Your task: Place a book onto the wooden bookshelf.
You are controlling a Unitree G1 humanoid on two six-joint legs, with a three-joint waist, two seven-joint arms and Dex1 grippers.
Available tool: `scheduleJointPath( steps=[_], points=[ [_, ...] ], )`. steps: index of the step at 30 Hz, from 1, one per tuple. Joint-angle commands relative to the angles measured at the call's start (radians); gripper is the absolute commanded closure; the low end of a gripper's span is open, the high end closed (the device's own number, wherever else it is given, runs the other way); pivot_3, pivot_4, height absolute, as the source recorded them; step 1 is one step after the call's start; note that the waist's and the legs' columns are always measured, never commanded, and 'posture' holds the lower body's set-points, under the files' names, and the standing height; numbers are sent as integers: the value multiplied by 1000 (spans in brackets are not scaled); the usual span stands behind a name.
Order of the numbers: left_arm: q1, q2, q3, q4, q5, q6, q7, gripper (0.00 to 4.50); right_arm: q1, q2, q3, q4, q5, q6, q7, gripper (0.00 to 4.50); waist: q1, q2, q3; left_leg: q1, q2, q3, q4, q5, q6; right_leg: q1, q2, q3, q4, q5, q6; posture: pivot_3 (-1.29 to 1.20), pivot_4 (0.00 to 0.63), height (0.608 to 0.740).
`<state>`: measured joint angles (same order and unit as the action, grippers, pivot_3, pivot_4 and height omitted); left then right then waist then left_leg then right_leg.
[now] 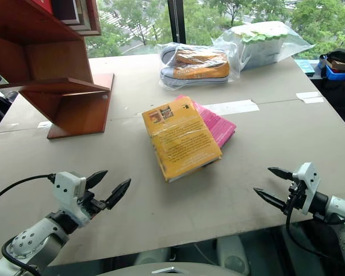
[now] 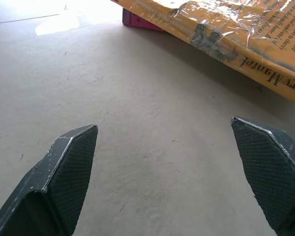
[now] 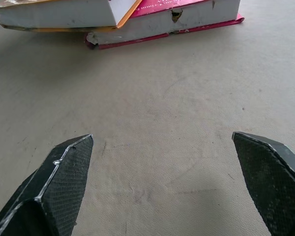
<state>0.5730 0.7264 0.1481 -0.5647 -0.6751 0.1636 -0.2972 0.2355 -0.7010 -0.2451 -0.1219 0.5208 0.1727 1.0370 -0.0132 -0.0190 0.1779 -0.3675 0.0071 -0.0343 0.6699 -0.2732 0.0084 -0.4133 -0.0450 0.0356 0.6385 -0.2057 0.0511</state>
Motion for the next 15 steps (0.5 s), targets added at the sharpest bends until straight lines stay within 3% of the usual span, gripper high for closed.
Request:
scheduleJointPath(
  steps=[1,15],
  points=[
    [-40,-14,23,8,29,-1,-55,34,13,16,-46,-57,40,8,-19,0,0,0,0,0,0,0,0,0,0,0,0,0,0,0,0,0,150,740],
    [-143,-59,49,48,63,62,-220,34,44,40,-81,-69,37,-32,-17,0,0,0,0,-2,0,1,-1,0,0,-3,1,2,-1,0,0,0,150,740]
  ],
)
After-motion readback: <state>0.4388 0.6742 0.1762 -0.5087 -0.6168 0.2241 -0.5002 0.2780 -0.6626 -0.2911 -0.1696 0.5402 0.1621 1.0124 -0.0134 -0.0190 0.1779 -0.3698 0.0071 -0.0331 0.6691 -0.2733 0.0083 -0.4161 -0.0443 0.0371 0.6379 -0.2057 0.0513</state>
